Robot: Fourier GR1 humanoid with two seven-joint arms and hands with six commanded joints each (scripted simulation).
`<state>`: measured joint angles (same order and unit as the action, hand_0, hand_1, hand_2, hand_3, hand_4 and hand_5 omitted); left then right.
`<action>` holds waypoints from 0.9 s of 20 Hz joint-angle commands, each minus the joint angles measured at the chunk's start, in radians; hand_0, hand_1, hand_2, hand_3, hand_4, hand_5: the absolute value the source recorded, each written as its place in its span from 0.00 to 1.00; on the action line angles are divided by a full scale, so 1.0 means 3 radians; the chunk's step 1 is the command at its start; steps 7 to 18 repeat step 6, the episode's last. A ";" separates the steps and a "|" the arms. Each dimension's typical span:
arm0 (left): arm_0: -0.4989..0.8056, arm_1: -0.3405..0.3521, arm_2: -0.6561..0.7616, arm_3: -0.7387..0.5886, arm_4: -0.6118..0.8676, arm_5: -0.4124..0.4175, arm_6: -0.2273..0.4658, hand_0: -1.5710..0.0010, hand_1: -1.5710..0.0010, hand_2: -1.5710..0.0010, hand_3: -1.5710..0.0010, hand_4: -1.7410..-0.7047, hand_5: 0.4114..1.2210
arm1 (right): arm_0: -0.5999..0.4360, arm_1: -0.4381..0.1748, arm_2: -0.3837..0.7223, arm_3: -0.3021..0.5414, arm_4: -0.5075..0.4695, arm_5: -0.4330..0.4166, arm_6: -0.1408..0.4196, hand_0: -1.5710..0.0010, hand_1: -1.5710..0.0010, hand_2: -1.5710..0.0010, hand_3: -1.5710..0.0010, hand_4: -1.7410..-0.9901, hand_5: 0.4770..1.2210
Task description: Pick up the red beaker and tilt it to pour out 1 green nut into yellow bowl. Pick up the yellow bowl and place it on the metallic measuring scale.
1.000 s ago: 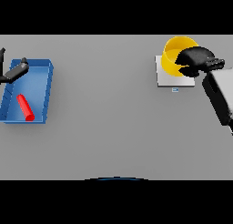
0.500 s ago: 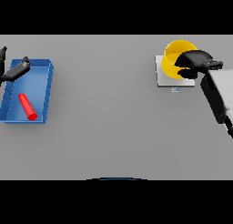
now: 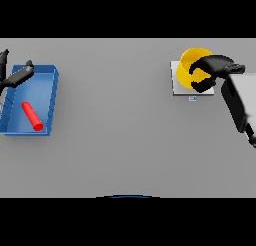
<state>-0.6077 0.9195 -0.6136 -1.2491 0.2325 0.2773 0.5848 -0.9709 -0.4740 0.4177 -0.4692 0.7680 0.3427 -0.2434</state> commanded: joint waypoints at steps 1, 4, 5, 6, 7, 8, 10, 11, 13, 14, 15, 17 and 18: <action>-0.0004 -0.0011 -0.0006 0.0001 -0.0002 0.0004 0.0019 1.00 1.00 1.00 1.00 0.90 0.40 | -0.0001 -0.0001 0.0021 0.0032 0.0018 -0.0004 -0.0070 0.90 0.91 0.82 0.70 0.51 0.37; 0.0035 0.0023 0.0012 -0.0054 0.0020 0.0035 0.0036 1.00 1.00 1.00 1.00 0.89 0.40 | -0.0037 0.0035 0.0051 0.0108 0.0061 -0.0006 -0.0053 0.95 0.95 0.89 0.75 0.55 0.35; 0.0013 -0.0015 0.0009 -0.0004 0.0017 0.0035 0.0045 1.00 1.00 1.00 1.00 0.89 0.40 | -0.0045 0.0027 0.0056 0.0114 0.0068 -0.0005 -0.0073 0.96 0.96 0.91 0.77 0.57 0.35; 0.0009 -0.0025 0.0002 -0.0002 0.0001 0.0041 0.0013 1.00 1.00 1.00 1.00 0.89 0.40 | -0.0063 0.0013 0.0063 0.0141 0.0080 0.0007 -0.0095 0.97 0.97 0.93 0.78 0.58 0.34; 0.0009 -0.0025 0.0002 -0.0002 0.0001 0.0041 0.0013 1.00 1.00 1.00 1.00 0.89 0.40 | -0.0063 0.0013 0.0063 0.0141 0.0080 0.0007 -0.0095 0.97 0.97 0.93 0.78 0.58 0.34; 0.0009 -0.0025 0.0002 -0.0002 0.0001 0.0041 0.0013 1.00 1.00 1.00 1.00 0.89 0.40 | -0.0063 0.0013 0.0063 0.0141 0.0080 0.0007 -0.0095 0.97 0.97 0.93 0.78 0.58 0.34; 0.0009 -0.0025 0.0002 -0.0002 0.0001 0.0041 0.0013 1.00 1.00 1.00 1.00 0.89 0.40 | -0.0063 0.0013 0.0063 0.0141 0.0080 0.0007 -0.0095 0.97 0.97 0.93 0.78 0.58 0.34; 0.0009 -0.0025 0.0002 -0.0002 0.0001 0.0041 0.0013 1.00 1.00 1.00 1.00 0.89 0.40 | -0.0063 0.0013 0.0063 0.0141 0.0080 0.0007 -0.0095 0.97 0.97 0.93 0.78 0.58 0.34; 0.0009 -0.0025 0.0002 -0.0002 0.0001 0.0041 0.0013 1.00 1.00 1.00 1.00 0.89 0.40 | -0.0063 0.0013 0.0063 0.0141 0.0080 0.0007 -0.0095 0.97 0.97 0.93 0.78 0.58 0.34; 0.0009 -0.0025 0.0002 -0.0002 0.0001 0.0041 0.0013 1.00 1.00 1.00 1.00 0.89 0.40 | -0.0063 0.0013 0.0063 0.0141 0.0080 0.0007 -0.0095 0.97 0.97 0.93 0.78 0.58 0.34; 0.0009 -0.0025 0.0002 -0.0002 0.0001 0.0041 0.0013 1.00 1.00 1.00 1.00 0.89 0.40 | -0.0063 0.0013 0.0063 0.0141 0.0080 0.0007 -0.0095 0.97 0.97 0.93 0.78 0.58 0.34; 0.0009 -0.0025 0.0002 -0.0002 0.0001 0.0041 0.0013 1.00 1.00 1.00 1.00 0.89 0.40 | -0.0063 0.0013 0.0063 0.0141 0.0080 0.0007 -0.0095 0.97 0.97 0.93 0.78 0.58 0.34; 0.0009 -0.0025 0.0002 -0.0002 0.0001 0.0041 0.0013 1.00 1.00 1.00 1.00 0.89 0.40 | -0.0063 0.0013 0.0063 0.0141 0.0080 0.0007 -0.0095 0.97 0.97 0.93 0.78 0.58 0.34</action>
